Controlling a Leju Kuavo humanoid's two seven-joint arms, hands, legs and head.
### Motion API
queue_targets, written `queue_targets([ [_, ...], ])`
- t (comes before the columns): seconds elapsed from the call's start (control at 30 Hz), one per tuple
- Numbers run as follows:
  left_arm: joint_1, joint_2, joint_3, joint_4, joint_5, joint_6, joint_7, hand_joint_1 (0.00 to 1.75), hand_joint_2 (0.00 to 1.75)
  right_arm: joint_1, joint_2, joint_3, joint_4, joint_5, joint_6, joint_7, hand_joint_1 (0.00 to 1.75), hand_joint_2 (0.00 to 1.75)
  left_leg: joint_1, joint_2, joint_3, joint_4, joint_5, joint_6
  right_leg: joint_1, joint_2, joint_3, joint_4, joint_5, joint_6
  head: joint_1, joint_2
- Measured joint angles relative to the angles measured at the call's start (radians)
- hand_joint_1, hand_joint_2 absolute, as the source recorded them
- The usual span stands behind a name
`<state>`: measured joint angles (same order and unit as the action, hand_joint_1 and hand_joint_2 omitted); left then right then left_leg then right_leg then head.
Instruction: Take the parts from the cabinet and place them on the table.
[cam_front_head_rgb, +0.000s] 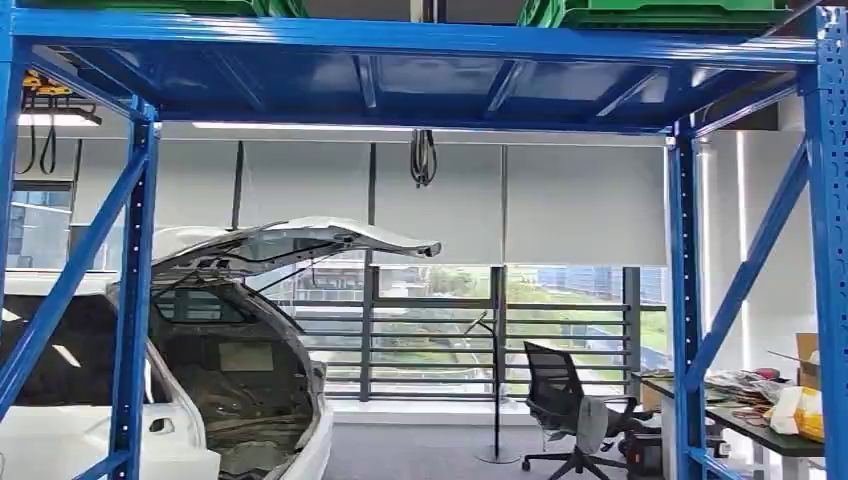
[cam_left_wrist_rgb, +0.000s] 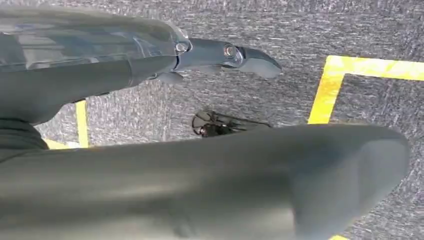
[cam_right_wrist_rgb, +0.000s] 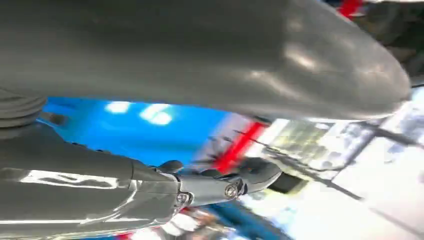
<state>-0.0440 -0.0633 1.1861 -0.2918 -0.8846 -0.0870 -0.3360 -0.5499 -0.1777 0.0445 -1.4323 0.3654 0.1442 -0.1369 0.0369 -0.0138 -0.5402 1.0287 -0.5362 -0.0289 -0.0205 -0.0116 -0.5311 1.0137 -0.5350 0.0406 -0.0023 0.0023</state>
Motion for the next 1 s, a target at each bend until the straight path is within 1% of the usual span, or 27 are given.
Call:
queue_targets([
  [0.27,-0.021,-0.020,0.122,0.028,-0.116,-0.020,-0.038,0.00,0.00,-0.106,-0.073,0.126,-0.129,-0.005,0.013,0.019,0.00,0.00,0.000,0.000,-0.001,0.000,0.000,0.000,0.000,0.000,-0.001,0.000,0.000,0.000,0.000,0.000],
  [0.37,-0.025,-0.024,0.149,0.034,-0.155,-0.028,-0.050,0.00,0.00,-0.124,-0.093,0.155,-0.151,-0.023,0.016,0.022,0.00,0.00,0.000,0.000,-0.001,0.000,0.000,0.000,0.000,0.000,-0.001,0.000,0.000,0.000,0.000,0.000],
  [0.63,-0.028,-0.027,0.177,0.041,-0.164,-0.029,-0.058,0.00,0.00,-0.130,-0.121,0.181,-0.169,-0.041,0.022,0.025,0.00,0.00,0.000,0.000,-0.001,0.000,0.000,0.000,0.000,0.000,-0.001,0.000,0.000,0.000,0.000,0.000],
  [0.8,-0.029,-0.027,0.179,0.041,-0.165,-0.029,-0.060,0.00,0.00,-0.131,-0.127,0.191,-0.172,-0.044,0.023,0.027,0.00,0.00,-0.006,-0.001,-0.004,0.005,-0.001,0.001,-0.007,0.000,-0.003,-0.001,0.003,0.006,0.000,0.000],
  [0.83,-0.029,-0.027,0.179,0.041,-0.165,-0.029,-0.060,0.00,0.00,-0.131,-0.127,0.193,-0.172,-0.044,0.023,0.027,0.00,0.00,-0.007,-0.001,-0.005,0.006,-0.001,0.003,-0.007,-0.001,-0.004,-0.001,0.004,0.007,0.000,0.000],
  [0.87,-0.029,-0.027,0.179,0.041,-0.165,-0.029,-0.061,0.00,0.00,-0.131,-0.129,0.195,-0.172,-0.044,0.023,0.027,0.00,0.00,-0.009,-0.001,-0.007,0.008,0.000,0.007,-0.010,-0.001,-0.005,-0.001,0.006,0.010,0.000,0.000],
  [0.9,-0.029,-0.027,0.179,0.041,-0.166,-0.030,-0.061,0.00,0.00,-0.131,-0.129,0.196,-0.173,-0.045,0.022,0.027,0.00,0.00,-0.011,-0.002,-0.009,0.009,0.000,0.008,-0.012,-0.001,-0.006,-0.002,0.007,0.014,0.000,0.000],
  [0.93,-0.029,-0.027,0.179,0.041,-0.166,-0.031,-0.061,0.00,0.00,-0.131,-0.130,0.196,-0.174,-0.046,0.023,0.028,0.00,0.00,-0.014,-0.002,-0.010,0.008,0.000,0.014,-0.014,-0.001,-0.006,-0.007,0.008,0.017,0.000,0.000],
  [0.97,-0.029,-0.027,0.179,0.041,-0.166,-0.031,-0.063,0.00,0.00,-0.131,-0.132,0.195,-0.178,-0.047,0.023,0.028,0.00,0.00,-0.015,-0.001,-0.008,-0.001,0.005,0.023,-0.014,-0.001,-0.003,-0.012,0.011,0.023,0.000,0.000],
  [1.0,-0.029,-0.029,0.179,0.041,-0.166,-0.031,-0.064,0.00,0.00,-0.131,-0.136,0.194,-0.183,-0.048,0.023,0.029,0.00,0.00,-0.003,0.000,0.002,-0.019,0.015,0.034,-0.018,0.000,-0.002,-0.011,0.004,0.024,0.000,0.000],
])
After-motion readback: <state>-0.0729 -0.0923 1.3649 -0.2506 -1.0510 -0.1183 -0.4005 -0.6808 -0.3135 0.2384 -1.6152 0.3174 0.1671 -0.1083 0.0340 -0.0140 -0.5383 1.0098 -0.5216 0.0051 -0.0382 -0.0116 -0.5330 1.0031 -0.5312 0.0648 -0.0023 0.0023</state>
